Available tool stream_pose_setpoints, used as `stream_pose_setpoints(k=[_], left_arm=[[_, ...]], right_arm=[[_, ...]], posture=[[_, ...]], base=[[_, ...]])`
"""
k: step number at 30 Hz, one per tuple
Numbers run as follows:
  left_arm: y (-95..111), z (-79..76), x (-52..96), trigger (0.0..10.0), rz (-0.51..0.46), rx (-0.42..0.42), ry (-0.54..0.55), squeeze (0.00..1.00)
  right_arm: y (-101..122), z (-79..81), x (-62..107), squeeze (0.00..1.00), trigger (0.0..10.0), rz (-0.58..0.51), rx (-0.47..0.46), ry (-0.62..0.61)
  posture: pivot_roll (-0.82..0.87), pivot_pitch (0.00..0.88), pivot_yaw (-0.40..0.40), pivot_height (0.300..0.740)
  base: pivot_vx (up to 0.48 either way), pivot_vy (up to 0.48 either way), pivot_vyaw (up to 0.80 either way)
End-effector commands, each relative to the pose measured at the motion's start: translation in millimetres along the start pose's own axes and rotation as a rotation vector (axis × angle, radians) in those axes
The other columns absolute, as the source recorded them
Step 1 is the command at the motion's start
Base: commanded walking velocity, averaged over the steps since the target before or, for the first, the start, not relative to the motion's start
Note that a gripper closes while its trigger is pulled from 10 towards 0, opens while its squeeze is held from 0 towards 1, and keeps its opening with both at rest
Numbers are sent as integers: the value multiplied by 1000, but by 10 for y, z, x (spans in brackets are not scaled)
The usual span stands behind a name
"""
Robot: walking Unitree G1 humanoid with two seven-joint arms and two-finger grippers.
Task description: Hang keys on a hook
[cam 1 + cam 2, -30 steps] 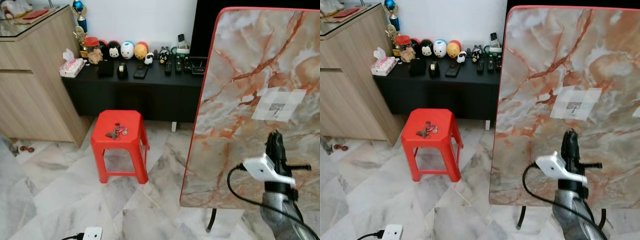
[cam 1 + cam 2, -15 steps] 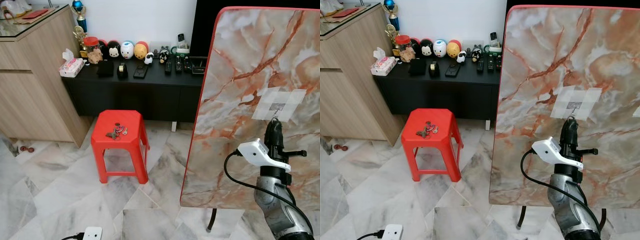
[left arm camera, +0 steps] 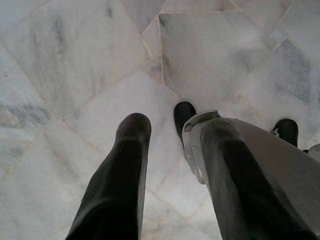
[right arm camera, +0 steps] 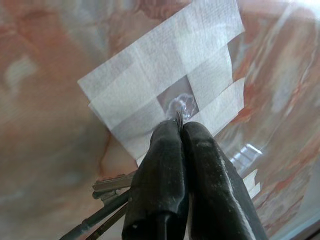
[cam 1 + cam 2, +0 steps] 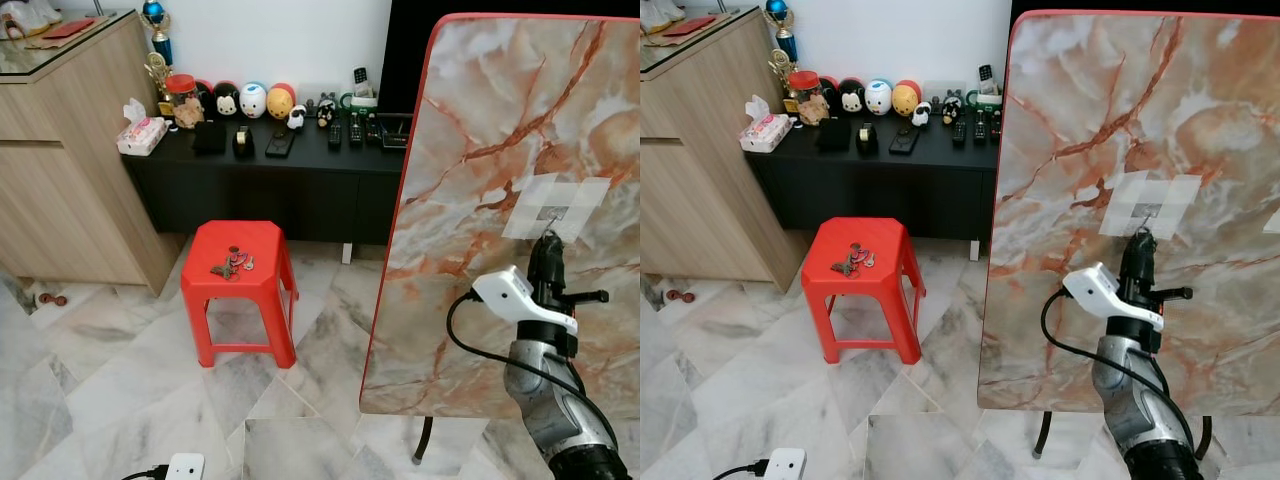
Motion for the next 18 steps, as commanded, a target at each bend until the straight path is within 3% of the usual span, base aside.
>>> stream_pose_setpoints(k=[1, 18], left_arm=[[-13, 27, 6, 10000, 1, -4, 7, 0], [-25, 22, 8, 10000, 3, -8, 7, 0]], right_arm=[[-1, -27, -52, 0, 10000, 7, 2, -19], [-26, -89, -143, 0, 10000, 40, 0, -51]], posture=[[-142, 0, -7, 740], [-140, 0, -13, 740]], base=[[0, 0, 0], [0, 0, 0]])
Point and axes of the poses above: a point about 5 cm out from each wrist's last joint towards the gripper, its own x axis pointing back from the gripper into the wrist, its own y axis along the axis of the wrist's last joint, z = x × y, the point moved 4 cm from there along -x, pointing out of the wrist towards the gripper, and after that the axes turned 5 degrees about -x, right-handed, at the moved point
